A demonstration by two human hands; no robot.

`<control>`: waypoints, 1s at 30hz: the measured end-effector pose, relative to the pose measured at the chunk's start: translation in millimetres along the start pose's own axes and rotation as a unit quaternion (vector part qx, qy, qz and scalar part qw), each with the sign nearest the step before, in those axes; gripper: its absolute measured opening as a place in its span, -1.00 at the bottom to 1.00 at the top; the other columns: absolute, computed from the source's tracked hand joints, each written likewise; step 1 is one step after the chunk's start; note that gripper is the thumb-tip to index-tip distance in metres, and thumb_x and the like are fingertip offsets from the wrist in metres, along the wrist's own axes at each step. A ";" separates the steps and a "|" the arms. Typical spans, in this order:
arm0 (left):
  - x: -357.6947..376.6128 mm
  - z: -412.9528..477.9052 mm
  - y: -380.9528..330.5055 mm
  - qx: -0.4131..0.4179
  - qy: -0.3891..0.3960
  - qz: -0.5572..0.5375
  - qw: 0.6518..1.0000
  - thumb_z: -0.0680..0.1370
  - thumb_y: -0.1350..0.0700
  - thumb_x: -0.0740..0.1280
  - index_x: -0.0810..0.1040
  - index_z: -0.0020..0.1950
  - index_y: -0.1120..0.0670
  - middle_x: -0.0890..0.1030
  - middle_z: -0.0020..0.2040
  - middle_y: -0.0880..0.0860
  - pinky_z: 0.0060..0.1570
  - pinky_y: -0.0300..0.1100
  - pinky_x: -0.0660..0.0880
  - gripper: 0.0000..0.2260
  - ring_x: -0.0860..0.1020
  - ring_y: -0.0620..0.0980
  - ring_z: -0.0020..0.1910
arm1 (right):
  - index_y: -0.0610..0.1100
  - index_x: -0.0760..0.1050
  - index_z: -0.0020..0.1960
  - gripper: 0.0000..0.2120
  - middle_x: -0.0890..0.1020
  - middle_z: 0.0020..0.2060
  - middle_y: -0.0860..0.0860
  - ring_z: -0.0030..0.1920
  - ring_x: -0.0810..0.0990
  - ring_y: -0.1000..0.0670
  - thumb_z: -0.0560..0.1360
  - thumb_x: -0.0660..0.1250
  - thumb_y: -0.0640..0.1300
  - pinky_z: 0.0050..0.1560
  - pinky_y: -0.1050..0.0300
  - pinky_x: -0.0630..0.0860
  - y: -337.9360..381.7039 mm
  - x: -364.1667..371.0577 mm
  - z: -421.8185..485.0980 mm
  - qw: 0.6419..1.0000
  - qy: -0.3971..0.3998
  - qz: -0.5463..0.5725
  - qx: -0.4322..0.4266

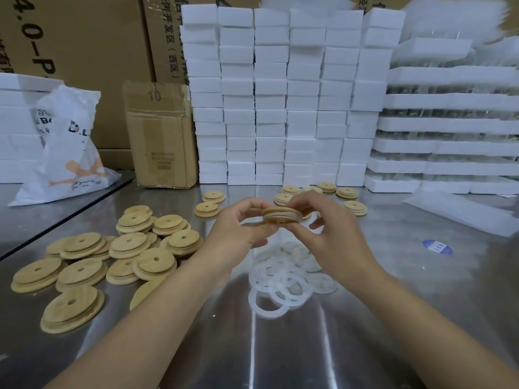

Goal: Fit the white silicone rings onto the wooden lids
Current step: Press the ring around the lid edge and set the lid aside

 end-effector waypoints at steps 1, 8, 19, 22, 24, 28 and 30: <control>0.0 0.0 -0.8 0.005 -0.003 0.010 1.000 0.57 0.29 0.53 0.71 0.10 0.00 0.73 0.06 -0.16 0.03 -0.10 0.70 -0.78 0.75 -0.13 -0.02 | 0.16 0.58 0.10 -0.72 0.66 0.00 0.25 0.08 0.60 0.12 0.52 0.54 -0.13 -0.04 0.41 0.47 -0.3 0.0 0.3 1.000 0.001 -0.014 -0.007; 2.8 0.3 -3.3 0.038 -0.018 0.031 0.999 0.54 0.33 0.54 0.72 0.03 0.00 0.73 0.02 -0.10 -0.10 -0.22 0.67 -0.77 0.76 -0.09 -0.09 | 0.14 0.57 0.13 -0.73 0.66 0.02 0.24 0.11 0.62 0.12 0.52 0.54 -0.12 0.03 0.40 0.47 -0.8 -4.4 0.1 0.999 -0.033 -0.005 -0.014; 11.0 -2.3 1.0 -0.016 0.017 -0.087 0.996 0.53 0.25 0.58 0.68 0.18 0.05 0.79 0.04 0.05 0.02 -0.09 0.73 -0.74 0.79 0.11 0.03 | 0.03 0.66 0.12 -0.74 0.69 0.03 0.30 0.12 0.66 0.19 0.51 0.56 -0.23 0.08 0.35 0.54 4.0 -11.1 -1.2 0.995 -0.093 0.036 -0.013; 10.8 -2.9 1.1 -0.020 0.017 -0.085 0.996 0.53 0.24 0.58 0.67 0.19 0.06 0.79 0.05 0.05 0.01 -0.12 0.73 -0.73 0.79 0.10 0.03 | 0.03 0.65 0.09 -0.75 0.69 0.01 0.26 0.11 0.66 0.15 0.51 0.55 -0.24 0.09 0.29 0.55 2.5 -10.3 -0.2 0.995 -0.086 0.046 -0.006; 10.5 -3.3 1.1 -0.020 0.014 -0.083 0.996 0.53 0.24 0.58 0.67 0.19 0.06 0.79 0.04 0.05 -0.02 -0.14 0.72 -0.73 0.79 0.09 0.02 | 0.04 0.62 0.06 -0.76 0.69 -0.01 0.24 0.11 0.67 0.10 0.51 0.54 -0.23 0.08 0.21 0.57 1.5 -8.4 0.1 0.996 -0.078 0.053 0.000; 11.7 -3.5 0.1 -0.020 0.018 -0.078 0.997 0.54 0.22 0.58 0.67 0.19 0.04 0.79 0.03 0.04 -0.01 -0.13 0.72 -0.74 0.79 0.09 0.01 | 0.06 0.60 -0.02 -0.78 0.69 -0.02 0.23 0.09 0.66 0.10 0.51 0.54 -0.22 0.08 0.20 0.56 0.3 -8.0 -0.2 0.995 -0.082 0.057 0.006; 11.9 -3.4 -0.4 -0.017 0.016 -0.067 0.998 0.54 0.21 0.58 0.67 0.19 0.02 0.79 0.02 0.02 0.04 -0.08 0.71 -0.74 0.79 0.08 0.00 | 0.04 0.61 -0.02 -0.80 0.69 -0.02 0.23 0.08 0.66 0.11 0.51 0.55 -0.22 0.07 0.21 0.55 -1.0 -8.1 -0.5 0.995 -0.081 0.059 0.010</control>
Point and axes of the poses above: each hand's wrist, its own z-axis towards the middle knuckle, its own x-axis out of the palm, y = z × x, the point moved 6 cm from there along z, towards the middle knuckle
